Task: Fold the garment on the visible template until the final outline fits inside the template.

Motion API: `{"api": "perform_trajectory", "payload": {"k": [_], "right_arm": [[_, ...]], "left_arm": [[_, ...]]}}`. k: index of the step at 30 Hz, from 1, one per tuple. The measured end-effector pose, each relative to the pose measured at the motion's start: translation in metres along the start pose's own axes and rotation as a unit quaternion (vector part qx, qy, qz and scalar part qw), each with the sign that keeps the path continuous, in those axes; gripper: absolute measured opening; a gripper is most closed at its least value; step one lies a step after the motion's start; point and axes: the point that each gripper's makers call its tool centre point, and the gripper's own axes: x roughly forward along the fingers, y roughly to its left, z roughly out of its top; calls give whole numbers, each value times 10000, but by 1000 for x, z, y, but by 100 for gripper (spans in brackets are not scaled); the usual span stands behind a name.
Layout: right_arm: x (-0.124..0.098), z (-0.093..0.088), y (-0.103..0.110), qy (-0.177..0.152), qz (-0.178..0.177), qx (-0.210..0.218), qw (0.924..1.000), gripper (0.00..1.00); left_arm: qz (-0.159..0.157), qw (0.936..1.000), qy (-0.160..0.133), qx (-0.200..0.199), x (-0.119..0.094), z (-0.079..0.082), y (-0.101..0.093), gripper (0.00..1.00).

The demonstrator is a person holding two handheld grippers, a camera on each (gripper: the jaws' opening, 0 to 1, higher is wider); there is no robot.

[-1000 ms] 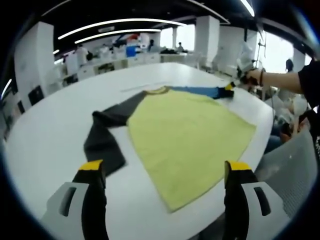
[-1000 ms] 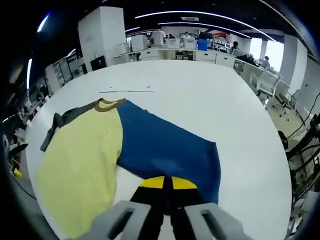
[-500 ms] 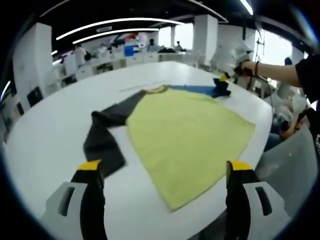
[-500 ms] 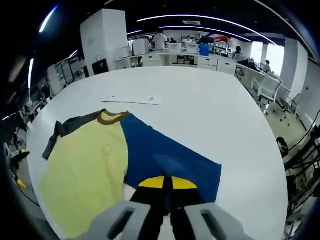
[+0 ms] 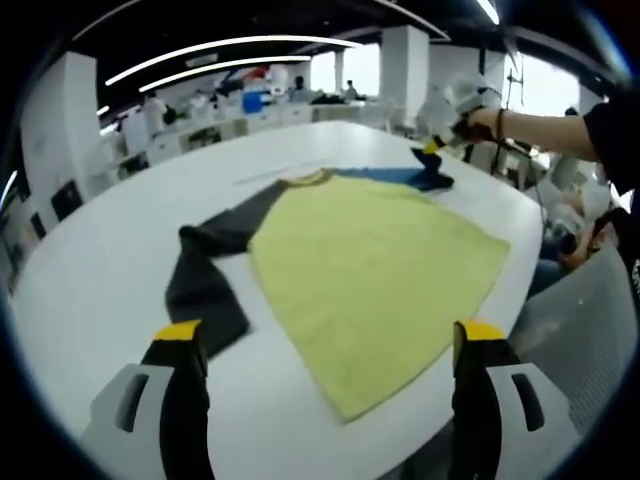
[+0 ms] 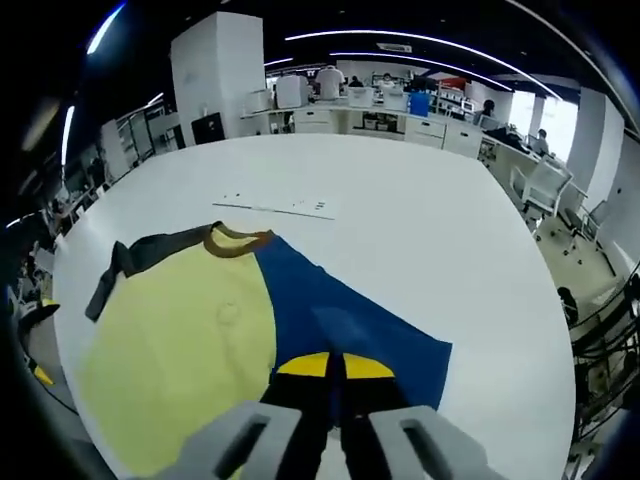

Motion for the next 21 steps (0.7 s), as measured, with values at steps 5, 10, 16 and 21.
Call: {"api": "perform_trajectory", "payload": {"k": [5, 10, 16, 21], "right_arm": [[3, 7, 10, 26, -30, -238, 9997, 0], [4, 15, 23, -34, 75, -244, 9997, 0], [7, 20, 38, -49, 195, -256, 9995, 0], [10, 26, 54, -77, 357, -189, 9992, 0]], "left_arm": [[-57, 10000, 25, -25, -1, 0, 0, 99], [-119, 9999, -6, -37, -2, 1, -3, 99], [-153, 9999, -6, -72, -2, -1, -5, 99], [-163, 9998, -5, -119, -1, -2, -6, 99]]}}
